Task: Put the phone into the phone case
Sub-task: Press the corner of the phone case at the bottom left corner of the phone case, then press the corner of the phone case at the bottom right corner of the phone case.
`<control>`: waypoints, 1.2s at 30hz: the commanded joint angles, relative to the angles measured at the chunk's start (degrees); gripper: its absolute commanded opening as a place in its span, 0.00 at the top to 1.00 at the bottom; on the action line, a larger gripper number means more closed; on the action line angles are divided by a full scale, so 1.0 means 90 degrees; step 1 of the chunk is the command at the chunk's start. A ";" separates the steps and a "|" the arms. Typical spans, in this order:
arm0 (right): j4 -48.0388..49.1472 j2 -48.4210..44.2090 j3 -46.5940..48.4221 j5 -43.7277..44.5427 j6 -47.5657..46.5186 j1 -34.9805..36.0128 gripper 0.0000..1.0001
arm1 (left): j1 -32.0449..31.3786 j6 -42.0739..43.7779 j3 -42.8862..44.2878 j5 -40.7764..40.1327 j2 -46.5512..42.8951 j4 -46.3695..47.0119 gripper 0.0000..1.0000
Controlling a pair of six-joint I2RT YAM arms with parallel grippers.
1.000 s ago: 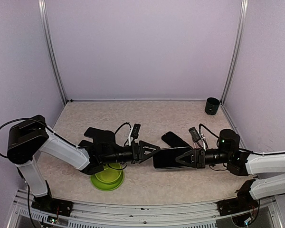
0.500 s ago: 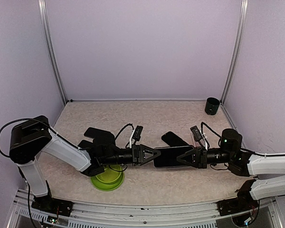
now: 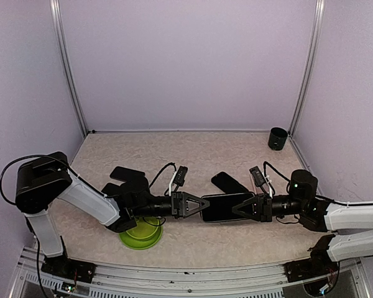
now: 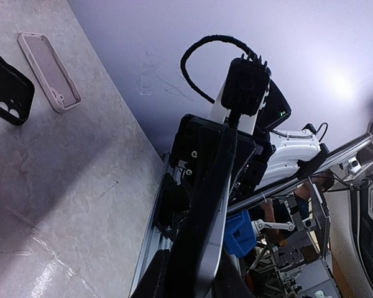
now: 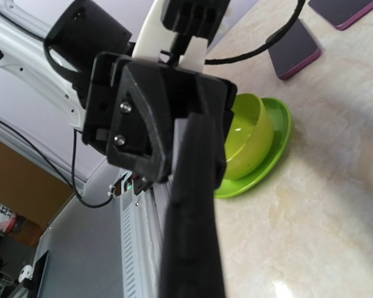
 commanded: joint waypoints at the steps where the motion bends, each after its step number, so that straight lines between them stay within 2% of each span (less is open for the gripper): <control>1: 0.0245 -0.0077 -0.0036 0.0079 -0.0254 -0.0026 0.92 | -0.0011 -0.0225 0.0017 -0.0017 0.0048 0.0347 0.97; 3: 0.0213 -0.0065 -0.0019 0.0115 -0.0250 -0.0028 0.92 | -0.0010 -0.0174 0.0012 -0.0129 0.0025 0.0237 1.00; 10: -0.0020 0.0137 0.0100 0.0240 -0.0255 -0.0018 0.91 | -0.0102 0.0362 0.0036 -0.0910 -0.0363 -0.0865 1.00; 15: 0.0178 0.0188 0.0098 0.0175 -0.0127 -0.0021 0.93 | -0.0136 0.0444 0.0079 -0.0931 -0.0460 -0.0976 1.00; 18: 0.0115 0.0031 0.0138 0.0246 -0.0126 -0.0022 0.95 | -0.0157 0.0494 0.0099 -0.0909 -0.0469 -0.1018 0.83; 27: -0.0188 -0.0922 0.0276 0.0759 -0.0104 -0.0018 1.00 | -0.0167 0.0465 0.0184 -0.0574 -0.0375 -0.0791 0.60; 36: -0.0077 -0.0950 0.0287 0.0692 0.0018 -0.0020 1.00 | -0.0217 0.0425 0.0343 -0.0262 -0.0188 -0.0537 0.57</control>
